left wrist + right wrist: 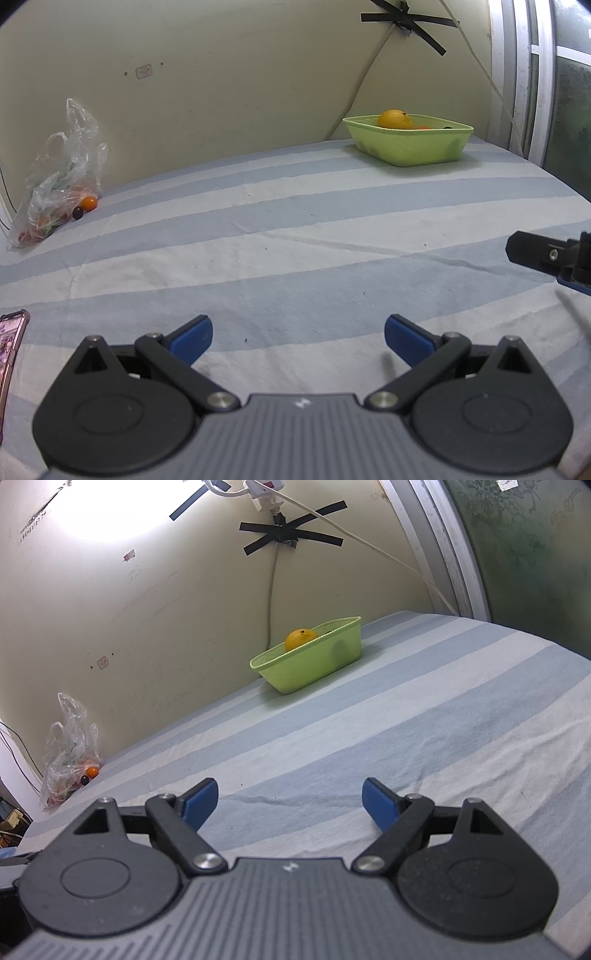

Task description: Organize fruits

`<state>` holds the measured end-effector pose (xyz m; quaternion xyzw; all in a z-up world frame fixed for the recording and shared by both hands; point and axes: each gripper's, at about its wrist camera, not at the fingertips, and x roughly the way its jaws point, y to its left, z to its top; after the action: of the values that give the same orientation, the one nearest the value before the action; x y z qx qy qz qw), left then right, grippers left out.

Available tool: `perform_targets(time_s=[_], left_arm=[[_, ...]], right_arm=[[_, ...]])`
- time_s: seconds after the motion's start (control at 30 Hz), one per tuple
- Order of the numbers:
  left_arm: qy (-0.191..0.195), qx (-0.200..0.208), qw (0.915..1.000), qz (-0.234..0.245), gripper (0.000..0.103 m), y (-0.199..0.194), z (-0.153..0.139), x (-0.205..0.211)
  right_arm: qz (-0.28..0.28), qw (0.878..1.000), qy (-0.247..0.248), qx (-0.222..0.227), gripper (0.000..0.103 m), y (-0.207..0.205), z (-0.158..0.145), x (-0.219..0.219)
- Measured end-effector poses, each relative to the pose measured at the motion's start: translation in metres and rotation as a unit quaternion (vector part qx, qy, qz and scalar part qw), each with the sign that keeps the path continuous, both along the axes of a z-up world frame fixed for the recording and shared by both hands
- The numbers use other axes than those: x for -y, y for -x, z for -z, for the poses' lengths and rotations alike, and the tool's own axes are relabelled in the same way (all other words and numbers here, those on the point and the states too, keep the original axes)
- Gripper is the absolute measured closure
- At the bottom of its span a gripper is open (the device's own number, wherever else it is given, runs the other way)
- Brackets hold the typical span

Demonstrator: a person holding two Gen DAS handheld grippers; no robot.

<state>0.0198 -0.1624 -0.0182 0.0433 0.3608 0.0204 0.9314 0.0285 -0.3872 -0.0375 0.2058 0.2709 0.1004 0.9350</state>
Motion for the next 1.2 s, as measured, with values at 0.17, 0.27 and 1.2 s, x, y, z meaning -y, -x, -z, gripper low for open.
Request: perform_targets(time_s=[0.17, 0.27, 1.2], left_arm=[[0.001, 0.000, 1.0000, 0.001, 0.000, 0.0001, 0.0002, -0.0007], [0.001, 0.000, 1.0000, 0.001, 0.000, 0.0000, 0.0003, -0.0010], [0.004, 0.013, 0.9999, 0.002, 0.000, 0.0027, -0.0031, -0.0019]], right_arm=[[0.000, 1.000, 0.000, 0.000, 0.016, 0.0000, 0.0001, -0.0001], [0.000, 1.000, 0.001, 0.000, 0.016, -0.0002, 0.0004, -0.0002], [0.007, 1.000, 0.009, 0.010, 0.016, 0.0015, 0.0016, -0.0017]])
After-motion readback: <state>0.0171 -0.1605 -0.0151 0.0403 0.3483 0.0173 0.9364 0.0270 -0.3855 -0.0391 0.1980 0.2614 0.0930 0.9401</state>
